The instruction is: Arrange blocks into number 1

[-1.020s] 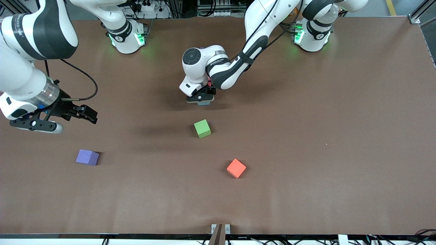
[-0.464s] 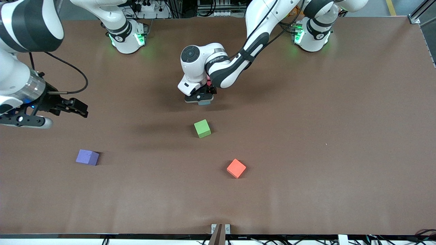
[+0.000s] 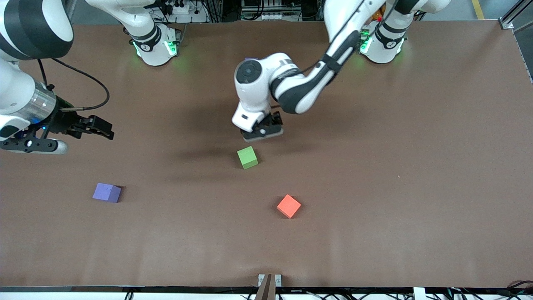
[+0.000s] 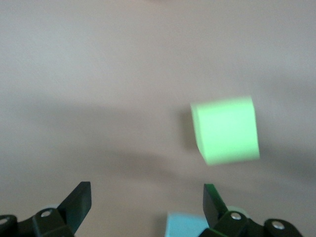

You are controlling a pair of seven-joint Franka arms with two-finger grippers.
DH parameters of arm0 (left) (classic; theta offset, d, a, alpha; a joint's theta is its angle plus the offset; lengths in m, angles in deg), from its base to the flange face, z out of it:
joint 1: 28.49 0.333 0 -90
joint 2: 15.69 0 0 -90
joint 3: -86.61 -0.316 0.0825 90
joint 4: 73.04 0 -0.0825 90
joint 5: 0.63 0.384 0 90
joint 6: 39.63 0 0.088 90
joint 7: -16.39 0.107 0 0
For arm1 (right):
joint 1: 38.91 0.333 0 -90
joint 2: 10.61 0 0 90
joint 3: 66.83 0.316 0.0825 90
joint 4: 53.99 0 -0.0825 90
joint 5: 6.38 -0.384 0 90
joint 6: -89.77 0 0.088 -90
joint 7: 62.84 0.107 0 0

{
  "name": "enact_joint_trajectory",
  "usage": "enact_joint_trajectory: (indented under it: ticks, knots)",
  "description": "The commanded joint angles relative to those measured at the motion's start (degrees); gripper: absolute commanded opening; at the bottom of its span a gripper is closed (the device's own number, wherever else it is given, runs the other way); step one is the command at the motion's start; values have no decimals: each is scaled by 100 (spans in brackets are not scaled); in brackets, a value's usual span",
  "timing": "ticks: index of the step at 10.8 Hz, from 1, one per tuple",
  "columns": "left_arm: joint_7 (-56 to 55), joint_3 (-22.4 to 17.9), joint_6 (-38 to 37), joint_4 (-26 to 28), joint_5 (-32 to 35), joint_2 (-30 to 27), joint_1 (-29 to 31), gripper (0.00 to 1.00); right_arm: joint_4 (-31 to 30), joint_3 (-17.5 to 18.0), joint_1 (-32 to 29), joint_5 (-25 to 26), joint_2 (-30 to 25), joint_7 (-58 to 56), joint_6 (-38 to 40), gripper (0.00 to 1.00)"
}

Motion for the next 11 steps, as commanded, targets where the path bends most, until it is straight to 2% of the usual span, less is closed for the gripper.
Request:
enact_joint_trajectory:
  ticks: [1, 4, 6, 7, 8, 9, 10, 11]
  knots:
    - [608, 79, -305, 158, 86, -521, 1089, 100, -25, -2, 309, -118, 11, 72, 18, 100]
    - [1496, 79, -306, 132, 95, -812, 2285, 100, -349, -326, 1475, -144, 63, 713, -357, 100]
    - [2216, 88, -314, 141, 77, -1040, 3067, 100, -693, -799, 2460, -380, 29, 1151, -824, 100]
    - [2655, 105, -323, 158, 51, -1085, 3402, 100, -659, -819, 2403, -390, -7, 1137, -782, 100]
    - [3034, 105, -367, 167, 42, -1129, 3632, 100, -572, -802, 1872, -364, -50, 797, -643, 100]
    - [3307, 123, -567, 245, 25, -1303, 3825, 100, -214, -793, 1362, -347, -33, 11, -23, 100]
    - [3580, 149, -769, 533, -2, -1610, 3975, 100, 59, -810, 1052, -303, -25, -206, 461, 100]
    - [3939, 149, -798, 789, -141, -1943, 4020, 100, 262, -776, 727, -233, -24, -208, 588, 100]
